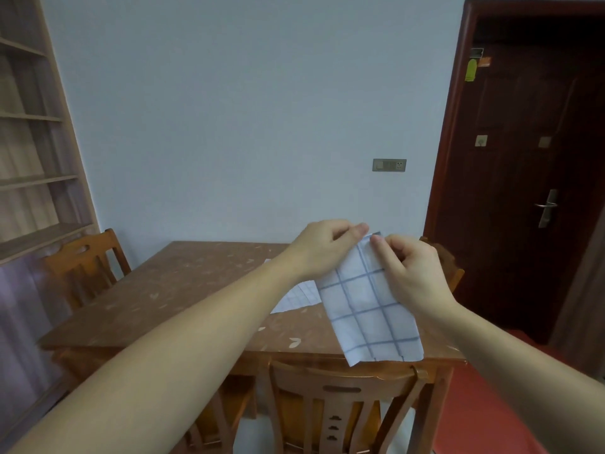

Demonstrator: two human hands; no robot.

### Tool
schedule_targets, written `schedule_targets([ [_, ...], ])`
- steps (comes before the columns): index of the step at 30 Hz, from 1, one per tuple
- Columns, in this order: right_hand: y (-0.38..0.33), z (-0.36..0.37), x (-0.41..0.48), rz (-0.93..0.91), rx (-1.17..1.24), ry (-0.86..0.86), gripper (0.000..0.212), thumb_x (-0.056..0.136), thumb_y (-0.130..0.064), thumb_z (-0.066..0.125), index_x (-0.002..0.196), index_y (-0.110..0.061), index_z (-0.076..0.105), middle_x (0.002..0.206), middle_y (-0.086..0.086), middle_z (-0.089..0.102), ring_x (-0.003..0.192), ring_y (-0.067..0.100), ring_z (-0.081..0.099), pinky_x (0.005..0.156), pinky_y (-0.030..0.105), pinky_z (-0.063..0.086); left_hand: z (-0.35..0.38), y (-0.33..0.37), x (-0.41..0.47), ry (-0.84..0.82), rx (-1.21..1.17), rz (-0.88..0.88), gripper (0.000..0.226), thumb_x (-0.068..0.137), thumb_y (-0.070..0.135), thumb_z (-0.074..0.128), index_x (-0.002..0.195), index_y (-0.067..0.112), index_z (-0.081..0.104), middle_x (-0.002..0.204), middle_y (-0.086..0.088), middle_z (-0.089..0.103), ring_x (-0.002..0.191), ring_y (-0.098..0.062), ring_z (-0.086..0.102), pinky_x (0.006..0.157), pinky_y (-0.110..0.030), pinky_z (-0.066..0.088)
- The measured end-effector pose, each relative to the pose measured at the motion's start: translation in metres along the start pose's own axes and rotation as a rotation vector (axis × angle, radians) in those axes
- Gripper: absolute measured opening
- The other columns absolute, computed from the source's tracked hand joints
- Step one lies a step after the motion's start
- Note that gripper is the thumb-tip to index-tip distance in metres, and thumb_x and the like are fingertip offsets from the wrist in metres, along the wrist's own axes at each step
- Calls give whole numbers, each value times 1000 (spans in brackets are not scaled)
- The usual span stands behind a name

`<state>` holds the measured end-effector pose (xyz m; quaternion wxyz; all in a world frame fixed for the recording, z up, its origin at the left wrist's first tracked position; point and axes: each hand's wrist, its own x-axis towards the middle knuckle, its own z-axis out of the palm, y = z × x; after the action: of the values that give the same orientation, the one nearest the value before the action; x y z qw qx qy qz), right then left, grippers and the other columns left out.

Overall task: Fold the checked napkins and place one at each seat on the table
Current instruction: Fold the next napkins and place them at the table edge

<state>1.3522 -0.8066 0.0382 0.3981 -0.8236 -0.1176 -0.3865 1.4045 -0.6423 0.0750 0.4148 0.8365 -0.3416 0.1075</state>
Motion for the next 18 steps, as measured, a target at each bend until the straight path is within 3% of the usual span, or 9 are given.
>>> schedule_targets([
  [2,-1,1,0,8,9,7,48,98,-32,53,56,-10,46,50,-2,41,48,7,37,47,20,28,5,0,0,10,115,67,49,100,40,46,57,18,39,54,5,37,54,-11,35,57,-31,31],
  [7,3,5,-9,60,54,-11,51,100,-35,49,53,-21,35,45,-9,34,46,7,32,49,25,26,3,-4,4,159,168,110,51,99,39,48,56,16,34,50,2,36,54,-17,35,58,-40,37],
  [14,15,6,-26,81,19,-72,56,98,-42,44,58,-3,51,49,5,48,46,15,43,48,33,33,-12,-4,13,215,183,146,53,99,38,49,54,17,31,49,4,33,51,-16,32,55,-36,31],
  [18,14,4,-26,76,22,-57,53,98,-39,47,58,-5,53,48,0,48,46,9,44,46,21,31,-13,-5,14,222,129,118,52,96,40,54,54,15,36,49,7,33,51,-13,32,54,-32,30],
])
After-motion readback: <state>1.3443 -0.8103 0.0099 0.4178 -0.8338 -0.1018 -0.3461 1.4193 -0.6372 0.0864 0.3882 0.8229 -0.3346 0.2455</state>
